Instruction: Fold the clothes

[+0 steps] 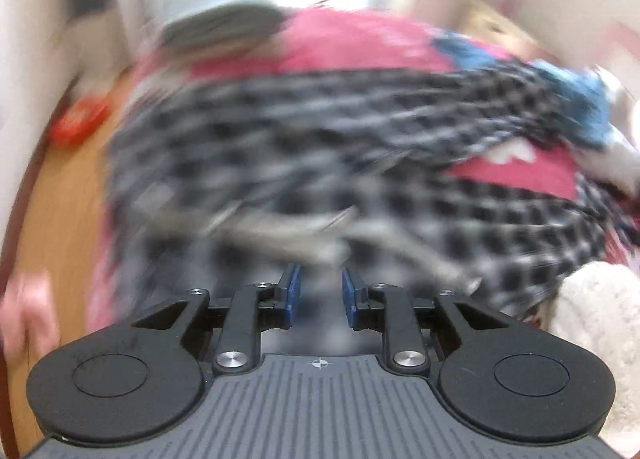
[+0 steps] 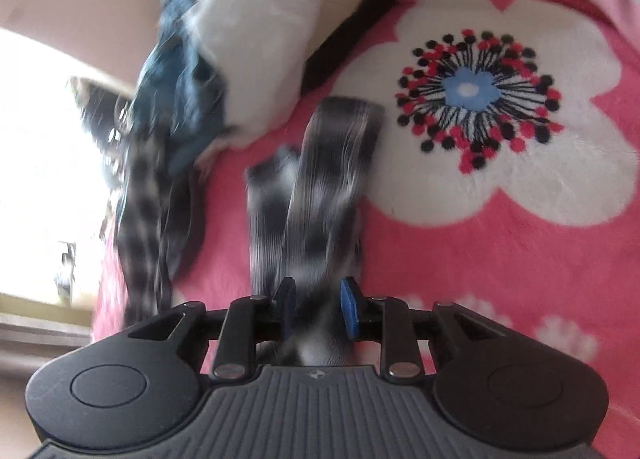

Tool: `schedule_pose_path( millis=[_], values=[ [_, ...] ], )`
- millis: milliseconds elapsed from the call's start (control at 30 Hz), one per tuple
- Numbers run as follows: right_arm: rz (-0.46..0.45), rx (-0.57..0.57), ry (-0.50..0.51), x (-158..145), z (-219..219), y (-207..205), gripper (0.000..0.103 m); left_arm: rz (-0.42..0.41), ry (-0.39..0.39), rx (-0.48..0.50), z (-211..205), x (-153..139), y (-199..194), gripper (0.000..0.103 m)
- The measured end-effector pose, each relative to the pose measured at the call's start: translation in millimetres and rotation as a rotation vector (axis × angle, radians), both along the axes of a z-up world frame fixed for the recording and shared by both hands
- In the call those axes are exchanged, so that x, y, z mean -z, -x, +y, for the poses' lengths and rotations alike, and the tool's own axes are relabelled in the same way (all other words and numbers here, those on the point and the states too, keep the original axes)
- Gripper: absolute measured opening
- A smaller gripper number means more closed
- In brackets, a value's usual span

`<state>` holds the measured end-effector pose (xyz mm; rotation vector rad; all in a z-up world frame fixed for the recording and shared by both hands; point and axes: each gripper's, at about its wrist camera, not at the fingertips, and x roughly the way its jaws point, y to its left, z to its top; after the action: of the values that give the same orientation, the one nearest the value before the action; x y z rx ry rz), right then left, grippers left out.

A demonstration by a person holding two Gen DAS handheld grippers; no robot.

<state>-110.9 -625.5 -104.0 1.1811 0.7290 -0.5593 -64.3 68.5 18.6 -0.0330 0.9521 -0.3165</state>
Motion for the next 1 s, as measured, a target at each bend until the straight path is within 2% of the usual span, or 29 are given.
schedule_pose_path(
  millis=[200, 267, 367, 400, 467, 533, 633, 800, 1000],
  values=[
    [0.031, 0.123, -0.028, 13, -32, -15, 0.034, -0.109, -0.025, 0.427, -143, 17, -59, 0.029],
    [0.054, 0.149, -0.044, 18, -40, -18, 0.036, -0.131, -0.036, 0.571, -197, 29, -69, 0.03],
    [0.083, 0.166, -0.049, 27, -51, -23, 0.036, -0.156, -0.044, 0.754, -256, 43, -71, 0.033],
    [0.085, 0.165, -0.047, 29, -53, -25, 0.036, -0.163, -0.045, 0.793, -270, 47, -69, 0.033],
    [0.073, 0.157, -0.032, 31, -56, -27, 0.028, -0.175, -0.045, 0.87, -296, 55, -67, 0.033],
    [0.053, 0.142, -0.006, 31, -58, -30, 0.008, -0.18, -0.036, 0.916, -316, 64, -71, 0.033],
    [0.025, 0.131, 0.055, 23, -57, -32, 0.004, -0.171, -0.016, 0.95, -332, 78, -78, 0.034],
    [-0.038, 0.116, 0.107, 12, -55, -37, 0.003, -0.159, -0.002, 0.982, -350, 95, -90, 0.034],
    [-0.098, 0.126, 0.11, 3, -49, -45, 0.003, -0.146, 0.044, 0.986, -364, 107, -105, 0.034]
  ],
)
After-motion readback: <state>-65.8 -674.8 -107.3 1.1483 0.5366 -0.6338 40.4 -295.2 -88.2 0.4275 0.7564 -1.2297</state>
